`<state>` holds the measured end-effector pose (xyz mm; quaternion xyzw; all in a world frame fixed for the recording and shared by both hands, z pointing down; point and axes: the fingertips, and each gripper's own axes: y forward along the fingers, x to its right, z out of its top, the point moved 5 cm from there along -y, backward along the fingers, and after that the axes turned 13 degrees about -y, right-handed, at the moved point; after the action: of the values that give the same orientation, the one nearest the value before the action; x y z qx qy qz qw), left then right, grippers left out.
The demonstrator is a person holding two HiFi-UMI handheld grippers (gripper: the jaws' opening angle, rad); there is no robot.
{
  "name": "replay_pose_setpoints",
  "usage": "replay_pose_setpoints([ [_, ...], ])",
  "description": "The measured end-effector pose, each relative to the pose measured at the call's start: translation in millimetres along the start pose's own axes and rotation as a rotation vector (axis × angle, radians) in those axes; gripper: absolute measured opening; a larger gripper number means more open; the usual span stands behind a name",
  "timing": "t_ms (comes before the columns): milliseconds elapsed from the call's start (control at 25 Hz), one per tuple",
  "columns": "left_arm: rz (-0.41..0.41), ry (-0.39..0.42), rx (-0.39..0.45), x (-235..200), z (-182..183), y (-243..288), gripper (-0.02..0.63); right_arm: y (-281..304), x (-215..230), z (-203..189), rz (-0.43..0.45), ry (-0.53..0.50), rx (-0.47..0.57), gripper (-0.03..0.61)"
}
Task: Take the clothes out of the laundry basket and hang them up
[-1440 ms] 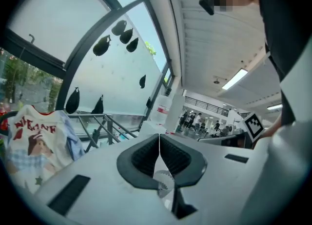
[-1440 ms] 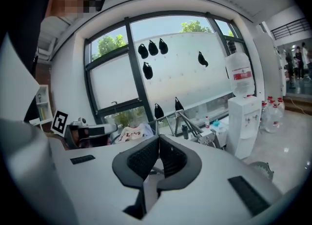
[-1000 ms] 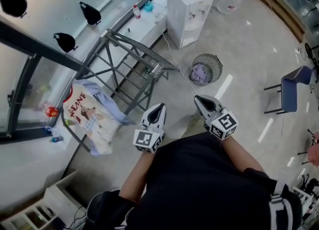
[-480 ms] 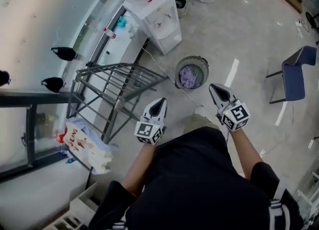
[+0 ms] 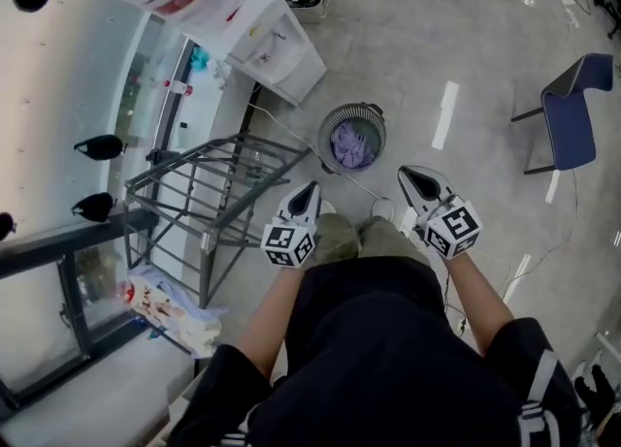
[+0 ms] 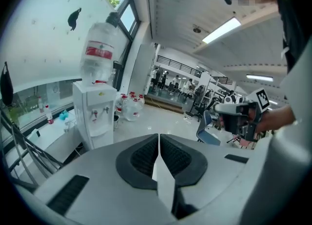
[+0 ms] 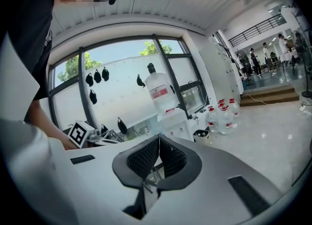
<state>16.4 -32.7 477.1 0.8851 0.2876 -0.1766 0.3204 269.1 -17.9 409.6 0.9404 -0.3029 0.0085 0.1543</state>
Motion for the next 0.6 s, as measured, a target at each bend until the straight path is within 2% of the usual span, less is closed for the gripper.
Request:
replay_pose_setpoints([
  [200, -0.018, 0.010, -0.054, -23.7, -1.3, 72.4, 0.009, 15.7, 20.4, -6.9, -0.027, 0.021, 0.007, 0.002],
  [400, -0.002, 0.024, -0.116, -56.6, -22.5, 144.0, 0.009, 26.5, 38.1, -31.5, -0.086, 0.075, -0.013, 0.001],
  [600, 0.022, 0.013, -0.179, -104.9, -51.1, 223.3, 0.009, 68.6, 59.6, -69.2, -0.134, 0.139, -0.024, 0.001],
])
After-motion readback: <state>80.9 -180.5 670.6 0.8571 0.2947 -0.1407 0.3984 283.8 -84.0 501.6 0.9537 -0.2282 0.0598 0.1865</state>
